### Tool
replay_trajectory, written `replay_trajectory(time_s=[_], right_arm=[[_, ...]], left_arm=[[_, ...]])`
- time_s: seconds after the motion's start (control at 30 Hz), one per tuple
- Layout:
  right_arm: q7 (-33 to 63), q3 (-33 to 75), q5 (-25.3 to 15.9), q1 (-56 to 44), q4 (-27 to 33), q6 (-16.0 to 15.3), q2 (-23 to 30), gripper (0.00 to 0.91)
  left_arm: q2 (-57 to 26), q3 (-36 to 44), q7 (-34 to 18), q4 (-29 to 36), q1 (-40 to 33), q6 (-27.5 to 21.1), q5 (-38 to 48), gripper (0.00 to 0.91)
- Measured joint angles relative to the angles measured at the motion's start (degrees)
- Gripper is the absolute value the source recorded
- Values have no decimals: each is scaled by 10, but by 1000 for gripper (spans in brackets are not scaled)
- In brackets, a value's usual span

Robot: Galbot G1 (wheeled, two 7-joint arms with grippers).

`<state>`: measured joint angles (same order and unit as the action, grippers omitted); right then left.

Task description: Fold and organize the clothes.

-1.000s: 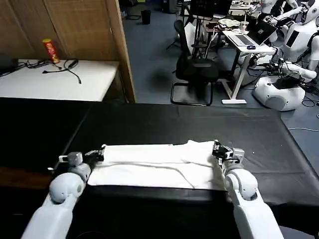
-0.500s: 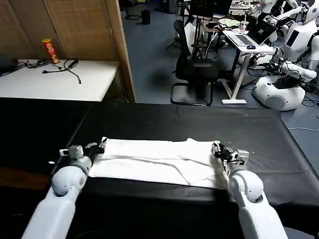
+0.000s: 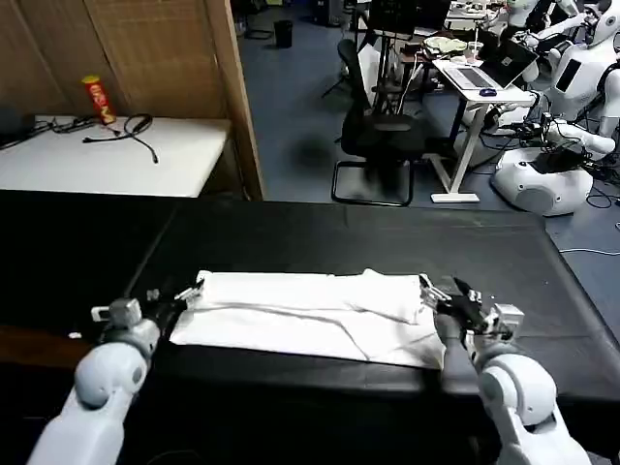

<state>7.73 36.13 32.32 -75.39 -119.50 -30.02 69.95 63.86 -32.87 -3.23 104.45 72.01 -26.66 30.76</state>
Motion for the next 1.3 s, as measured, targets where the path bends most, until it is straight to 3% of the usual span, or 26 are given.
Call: replay_trajectory(time_s=[0.07,0.13,0.23,0.27,0.4,0.57,0.7,0.87,1.03,1.3], right_arm=[[0,4,0,-9,-15,1,1,878],[1,7,-1,-18,-30,2,3,878],[2,11,-5,-25,-49,6,5,878],[2,11,-7,-26,-53,8,5,878],[1,9,-24,-29,-61,16,8,878],[-3,4,-33,-27,-65,17,13,878],[-5,3,-35,-23,-69,17,19,878],[-7,6,-36,-24,-70,19,20,878],[-7,13,-35,-25,-74,20,19,878],[-7,11,-36,-30,-78,21,26,878]], left_arm=[[5,0,1,0,13,2,-8,848],[10,0,1,-1,19,3,-16,644],[16,0,1,-8,21,8,-22,497],[17,1,1,-9,22,8,-24,380],[23,5,7,-8,24,9,-29,176],[27,14,13,0,26,8,-37,137],[24,19,25,-1,23,7,-49,0],[11,17,35,-3,16,14,-93,0],[-26,-1,55,-18,6,59,-156,0],[-129,-36,53,-53,19,87,-167,0]])
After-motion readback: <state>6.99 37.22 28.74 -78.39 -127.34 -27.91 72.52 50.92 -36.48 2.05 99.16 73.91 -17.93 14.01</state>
